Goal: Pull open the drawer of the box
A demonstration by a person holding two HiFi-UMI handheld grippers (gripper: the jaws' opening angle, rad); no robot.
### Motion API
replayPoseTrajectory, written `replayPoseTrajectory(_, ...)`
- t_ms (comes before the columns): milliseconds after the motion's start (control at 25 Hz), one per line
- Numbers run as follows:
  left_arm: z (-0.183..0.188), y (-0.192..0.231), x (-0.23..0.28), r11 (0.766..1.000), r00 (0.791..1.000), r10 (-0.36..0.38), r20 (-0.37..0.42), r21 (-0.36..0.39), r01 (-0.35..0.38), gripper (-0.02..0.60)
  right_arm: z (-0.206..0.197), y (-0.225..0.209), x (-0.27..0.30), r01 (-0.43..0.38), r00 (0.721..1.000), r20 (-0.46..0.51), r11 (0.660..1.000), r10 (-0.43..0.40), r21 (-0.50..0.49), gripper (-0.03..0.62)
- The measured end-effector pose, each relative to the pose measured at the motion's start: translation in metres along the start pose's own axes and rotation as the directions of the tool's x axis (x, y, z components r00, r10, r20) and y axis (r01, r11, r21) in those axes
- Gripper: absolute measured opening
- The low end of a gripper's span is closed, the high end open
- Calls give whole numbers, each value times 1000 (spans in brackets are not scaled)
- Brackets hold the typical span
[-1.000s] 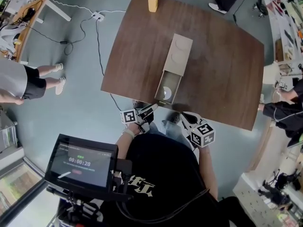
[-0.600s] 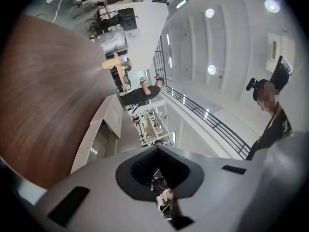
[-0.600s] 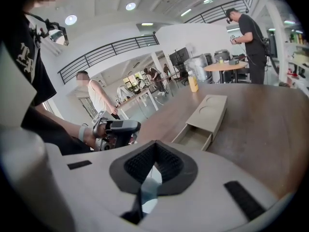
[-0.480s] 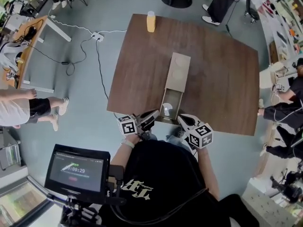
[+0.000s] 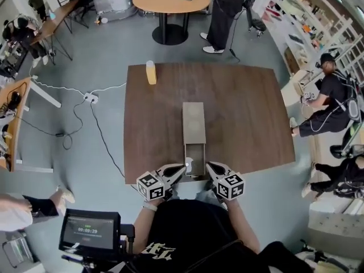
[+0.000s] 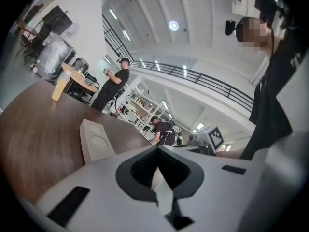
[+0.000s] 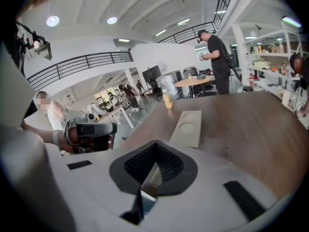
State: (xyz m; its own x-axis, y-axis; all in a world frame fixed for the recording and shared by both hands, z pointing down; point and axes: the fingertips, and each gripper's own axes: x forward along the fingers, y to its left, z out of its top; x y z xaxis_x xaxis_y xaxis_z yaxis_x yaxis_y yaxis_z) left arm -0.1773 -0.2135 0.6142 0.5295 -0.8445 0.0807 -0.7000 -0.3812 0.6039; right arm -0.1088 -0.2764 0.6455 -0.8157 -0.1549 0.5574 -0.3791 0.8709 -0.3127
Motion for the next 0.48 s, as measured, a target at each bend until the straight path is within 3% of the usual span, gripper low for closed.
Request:
replayPoseTrajectory(120, -1, -4, -8, 999, 998, -45, -36, 12, 45, 6, -2, 18, 4, 23, 1000, 9, 1000, -23, 20, -12)
replayPoseTrajectory(240, -2, -4, -18, 998, 996, -66, -64, 3, 67, 6, -7, 45, 11, -28, 1000, -3, 1000, 28, -8, -12)
replayPoseTrajectory(320, 2, -8, -16, 996, 993, -72, -91, 41, 76, 6, -2, 52, 9, -42, 999, 15, 999, 42, -32, -12)
replayPoseTrajectory(480, 17, -20, -13, 994, 997, -41, -58, 102, 46, 6, 10, 57, -7, -44, 995, 83, 997, 49, -64, -12)
